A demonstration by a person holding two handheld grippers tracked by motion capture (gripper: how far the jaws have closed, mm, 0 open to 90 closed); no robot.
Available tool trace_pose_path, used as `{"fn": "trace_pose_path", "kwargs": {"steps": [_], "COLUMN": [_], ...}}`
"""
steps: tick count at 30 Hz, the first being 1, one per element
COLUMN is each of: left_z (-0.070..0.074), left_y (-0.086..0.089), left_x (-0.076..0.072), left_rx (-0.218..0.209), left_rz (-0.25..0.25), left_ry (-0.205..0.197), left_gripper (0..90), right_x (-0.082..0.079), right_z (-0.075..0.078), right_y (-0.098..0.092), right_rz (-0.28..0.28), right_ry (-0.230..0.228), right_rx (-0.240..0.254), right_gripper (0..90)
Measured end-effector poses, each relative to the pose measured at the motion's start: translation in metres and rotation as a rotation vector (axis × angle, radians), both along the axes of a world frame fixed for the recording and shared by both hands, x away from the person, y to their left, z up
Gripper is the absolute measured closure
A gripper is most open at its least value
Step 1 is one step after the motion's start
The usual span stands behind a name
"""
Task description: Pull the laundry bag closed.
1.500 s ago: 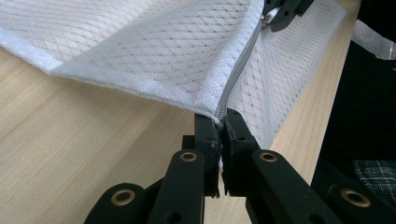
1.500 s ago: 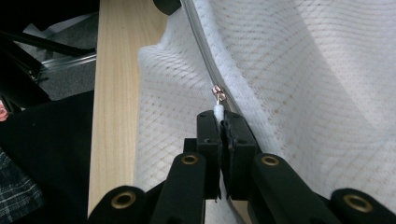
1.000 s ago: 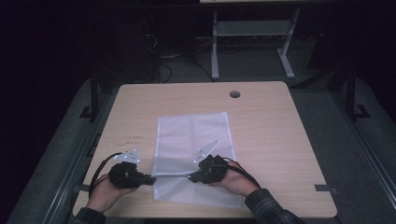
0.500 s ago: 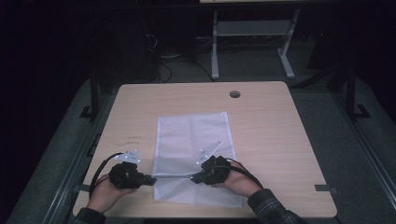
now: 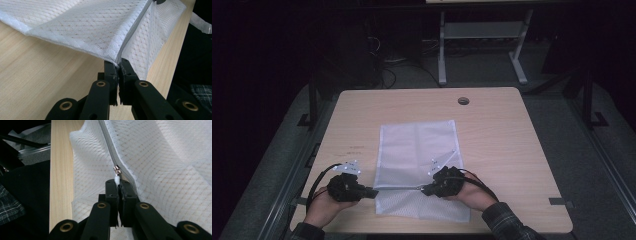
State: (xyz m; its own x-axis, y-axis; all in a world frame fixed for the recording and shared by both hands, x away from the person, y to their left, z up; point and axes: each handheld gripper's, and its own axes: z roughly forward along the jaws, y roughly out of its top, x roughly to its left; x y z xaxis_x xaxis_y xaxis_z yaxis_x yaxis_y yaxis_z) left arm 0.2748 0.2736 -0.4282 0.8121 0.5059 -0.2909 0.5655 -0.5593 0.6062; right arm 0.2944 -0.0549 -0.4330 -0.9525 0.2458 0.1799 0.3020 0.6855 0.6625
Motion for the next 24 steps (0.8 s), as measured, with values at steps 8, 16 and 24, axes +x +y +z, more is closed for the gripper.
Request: {"fn": "trace_pose_path", "kwargs": {"steps": [8, 16, 24], "left_z": [-0.001, -0.002, -0.001], "left_y": [0.0, 0.0, 0.0], "left_x": [0.0, 0.0, 0.0], "left_rx": [-0.003, -0.003, -0.003], "left_rz": [0.004, 0.005, 0.005], "left_ry": [0.008, 0.01, 0.009], "left_gripper": [86.2, 86.2, 86.2], "right_x": [-0.001, -0.001, -0.001], "right_z": [0.0, -0.001, -0.002], "right_y": [-0.007, -0.013, -0.021], "right_rz": [-0.009, -0.019, -0.03], "right_ry": [0.004, 0.007, 0.013], "right_rx": [-0.008, -0.012, -0.016], "right_gripper": [86.2, 86.2, 86.2]}}
